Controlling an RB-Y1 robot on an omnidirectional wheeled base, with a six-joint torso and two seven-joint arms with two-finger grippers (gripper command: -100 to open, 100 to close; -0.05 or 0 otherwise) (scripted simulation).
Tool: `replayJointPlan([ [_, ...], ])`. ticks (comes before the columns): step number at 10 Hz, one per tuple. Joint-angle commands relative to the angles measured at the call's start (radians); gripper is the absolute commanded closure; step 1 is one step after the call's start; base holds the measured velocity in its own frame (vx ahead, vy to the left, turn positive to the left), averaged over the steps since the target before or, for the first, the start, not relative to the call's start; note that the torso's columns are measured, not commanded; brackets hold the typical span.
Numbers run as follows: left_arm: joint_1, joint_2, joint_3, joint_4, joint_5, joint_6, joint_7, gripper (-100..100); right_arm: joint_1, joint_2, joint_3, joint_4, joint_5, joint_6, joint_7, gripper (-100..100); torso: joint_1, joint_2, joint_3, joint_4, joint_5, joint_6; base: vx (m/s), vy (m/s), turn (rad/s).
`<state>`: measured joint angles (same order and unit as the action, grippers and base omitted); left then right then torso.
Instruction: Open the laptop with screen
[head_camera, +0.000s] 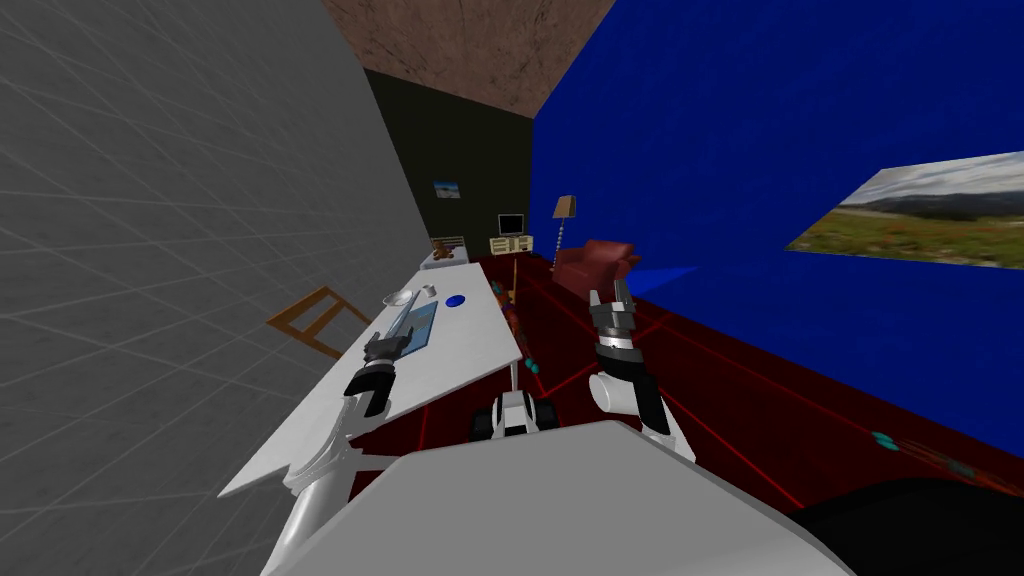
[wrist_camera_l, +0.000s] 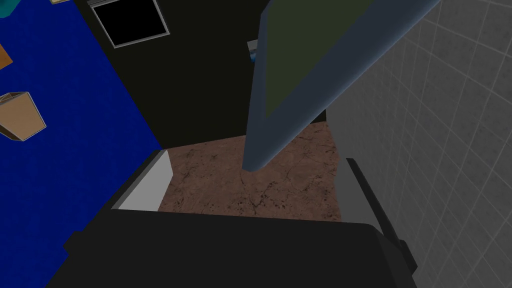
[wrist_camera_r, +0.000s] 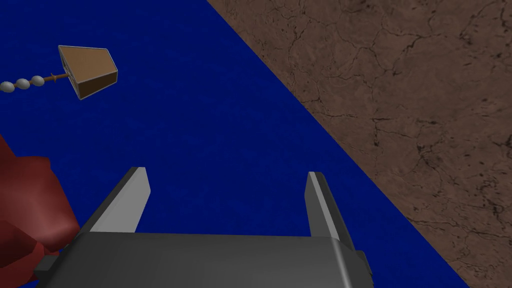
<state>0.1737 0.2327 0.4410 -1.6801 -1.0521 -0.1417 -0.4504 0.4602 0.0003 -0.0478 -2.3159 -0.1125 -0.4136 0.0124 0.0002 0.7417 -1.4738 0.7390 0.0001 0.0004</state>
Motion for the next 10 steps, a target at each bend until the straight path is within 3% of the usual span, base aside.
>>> replayJointPlan([
  [1, 0.011, 0.065, -0.015, -0.002, 0.014, 0.048, 0.049, -100, 0.0, 0.0, 0.0, 0.0, 0.0, 0.0, 0.0, 0, 0.001, -0.001, 0.0, 0.0, 0.0, -0.001, -0.036, -0.022, -0.053],
  [5, 0.024, 0.201, -0.045, 0.005, 0.045, 0.143, 0.15, -100, 0.0, 0.0, 0.0, 0.0, 0.0, 0.0, 0.0, 0, -0.001, -0.004, -0.002, -0.001, 0.0, 0.0, -0.046, -0.047, -0.091],
  [6, 0.024, 0.212, -0.045, 0.005, 0.045, 0.143, 0.15, -100, 0.0, 0.0, 0.0, 0.0, 0.0, 0.0, 0.0, 0, -0.001, -0.003, -0.002, -0.001, 0.0, -0.001, -0.036, -0.035, -0.028],
  [8, 0.031, 0.28, -0.06, 0.009, 0.061, 0.191, 0.2, -100, 0.0, 0.0, 0.0, 0.0, 0.0, 0.0, 0.0, 0, 0.001, -0.005, -0.003, -0.001, 0.0, 0.0, -0.031, -0.029, -0.089],
  [9, 0.031, 0.286, -0.06, 0.009, 0.061, 0.191, 0.2, -100, 0.0, 0.0, 0.0, 0.0, 0.0, 0.0, 0.0, 0, 0.0, -0.004, -0.003, -0.001, 0.0, 0.0, -0.019, -0.027, -0.028],
  [10, 0.034, 0.323, -0.067, 0.011, 0.069, 0.215, 0.226, -100, 0.0, 0.0, 0.0, 0.0, 0.0, 0.0, 0.0, 0, 0.0, -0.004, -0.003, -0.001, 0.0, -0.001, -0.023, -0.027, -0.05],
])
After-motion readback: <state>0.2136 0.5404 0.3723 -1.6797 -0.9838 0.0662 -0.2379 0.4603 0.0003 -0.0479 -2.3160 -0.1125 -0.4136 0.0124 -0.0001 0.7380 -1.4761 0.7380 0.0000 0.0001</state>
